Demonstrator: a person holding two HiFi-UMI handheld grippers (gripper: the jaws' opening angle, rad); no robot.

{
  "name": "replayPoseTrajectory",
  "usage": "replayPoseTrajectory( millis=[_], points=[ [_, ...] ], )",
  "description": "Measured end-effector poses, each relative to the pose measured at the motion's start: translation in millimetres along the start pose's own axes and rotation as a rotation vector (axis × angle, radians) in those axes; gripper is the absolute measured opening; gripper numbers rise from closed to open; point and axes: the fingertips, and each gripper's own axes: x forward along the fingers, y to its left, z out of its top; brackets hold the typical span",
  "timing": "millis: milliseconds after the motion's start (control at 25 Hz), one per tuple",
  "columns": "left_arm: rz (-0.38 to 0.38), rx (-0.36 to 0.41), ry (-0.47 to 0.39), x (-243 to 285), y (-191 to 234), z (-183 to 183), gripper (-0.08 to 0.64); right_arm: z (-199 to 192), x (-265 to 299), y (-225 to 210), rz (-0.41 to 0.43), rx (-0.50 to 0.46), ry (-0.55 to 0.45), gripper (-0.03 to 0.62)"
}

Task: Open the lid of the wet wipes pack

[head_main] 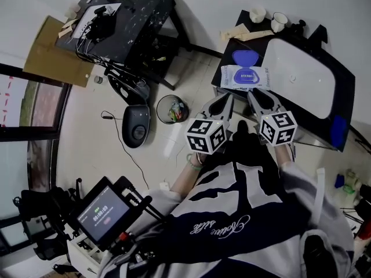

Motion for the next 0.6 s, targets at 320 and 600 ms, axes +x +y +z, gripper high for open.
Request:
replayPoseTrajectory(
  millis=[320,600],
  points=[
    [-0.022,-0.083,0.009,-12.3,-7.9,-28.1,-0.002,-19.5,-42.8,15.4,-0.049,-0.017,0.008,0.061],
    [-0.051,-0.029,0.026,-10.1,-42.3,-43.4,-0.002,-23.3,-77.5,6.8,-0.089,-0.003,-0.018,0.010]
  ],
)
